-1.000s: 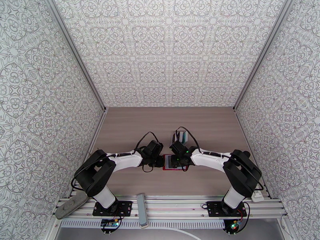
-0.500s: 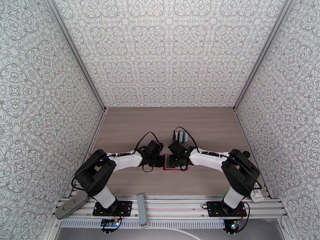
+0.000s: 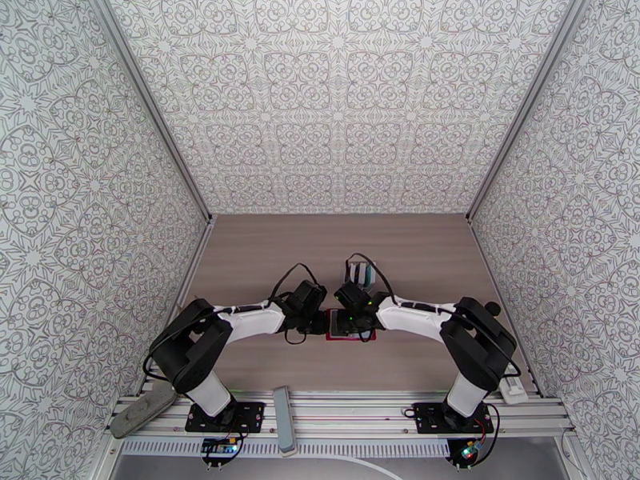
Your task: Put the credit cards into the card holder
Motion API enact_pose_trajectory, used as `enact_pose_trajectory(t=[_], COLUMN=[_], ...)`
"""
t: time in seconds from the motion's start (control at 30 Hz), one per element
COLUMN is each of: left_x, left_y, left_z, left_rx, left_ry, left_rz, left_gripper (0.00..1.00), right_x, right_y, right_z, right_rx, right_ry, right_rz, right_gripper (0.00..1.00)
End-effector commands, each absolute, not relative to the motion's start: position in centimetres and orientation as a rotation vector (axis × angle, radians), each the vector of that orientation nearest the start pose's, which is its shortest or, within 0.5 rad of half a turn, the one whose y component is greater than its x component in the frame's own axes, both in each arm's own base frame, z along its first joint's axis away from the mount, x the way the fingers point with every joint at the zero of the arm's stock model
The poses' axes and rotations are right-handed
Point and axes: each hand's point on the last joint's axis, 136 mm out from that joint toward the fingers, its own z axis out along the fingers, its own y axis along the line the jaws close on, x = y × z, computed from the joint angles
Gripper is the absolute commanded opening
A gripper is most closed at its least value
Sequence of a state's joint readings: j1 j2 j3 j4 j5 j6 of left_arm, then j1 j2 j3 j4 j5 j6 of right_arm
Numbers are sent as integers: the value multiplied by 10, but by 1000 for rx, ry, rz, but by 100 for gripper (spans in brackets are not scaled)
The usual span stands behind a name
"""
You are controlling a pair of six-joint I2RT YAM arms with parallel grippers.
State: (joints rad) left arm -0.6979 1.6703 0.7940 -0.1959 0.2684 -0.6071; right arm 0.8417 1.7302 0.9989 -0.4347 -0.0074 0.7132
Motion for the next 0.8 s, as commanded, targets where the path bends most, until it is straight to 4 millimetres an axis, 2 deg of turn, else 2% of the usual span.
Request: enact_pose_trajectory(t=[0.0, 0.5, 0.77], left_x=[239, 241, 247], left_y=[-259, -260, -257], left_z=[-3, -4, -1], left_rx=[196, 192, 188], left_ry=[2869, 2869, 2862], left_rz=[-709, -716, -705], left_gripper=[13, 13, 13], right_x=[256, 253, 252], right_y=[299, 312, 310], right_z=[35, 37, 43], right_rx=[-215, -236, -229], right_ry=[2803, 2803, 2789], right_rz=[453, 494, 493], right_gripper=[30, 30, 31])
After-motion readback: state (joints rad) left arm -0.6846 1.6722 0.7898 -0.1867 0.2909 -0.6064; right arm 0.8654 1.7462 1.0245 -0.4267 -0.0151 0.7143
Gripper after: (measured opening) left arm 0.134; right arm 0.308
